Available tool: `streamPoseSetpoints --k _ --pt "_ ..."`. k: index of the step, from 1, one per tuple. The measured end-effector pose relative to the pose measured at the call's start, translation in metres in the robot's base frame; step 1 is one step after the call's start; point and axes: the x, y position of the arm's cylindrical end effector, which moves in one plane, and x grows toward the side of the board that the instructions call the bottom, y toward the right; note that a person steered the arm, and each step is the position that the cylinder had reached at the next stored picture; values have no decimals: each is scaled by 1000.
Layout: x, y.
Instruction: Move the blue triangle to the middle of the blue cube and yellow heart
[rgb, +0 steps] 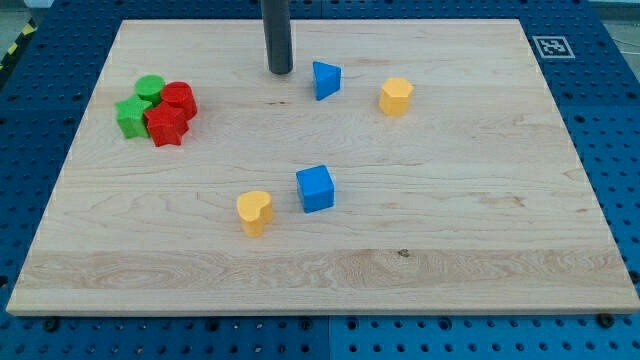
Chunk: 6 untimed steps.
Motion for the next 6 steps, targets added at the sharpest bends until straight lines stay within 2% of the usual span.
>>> streamPoseSetpoints --k 2,4,5,6 --pt "-30 17" --pt "-30 81" --pt "-20 99" --pt "7 87"
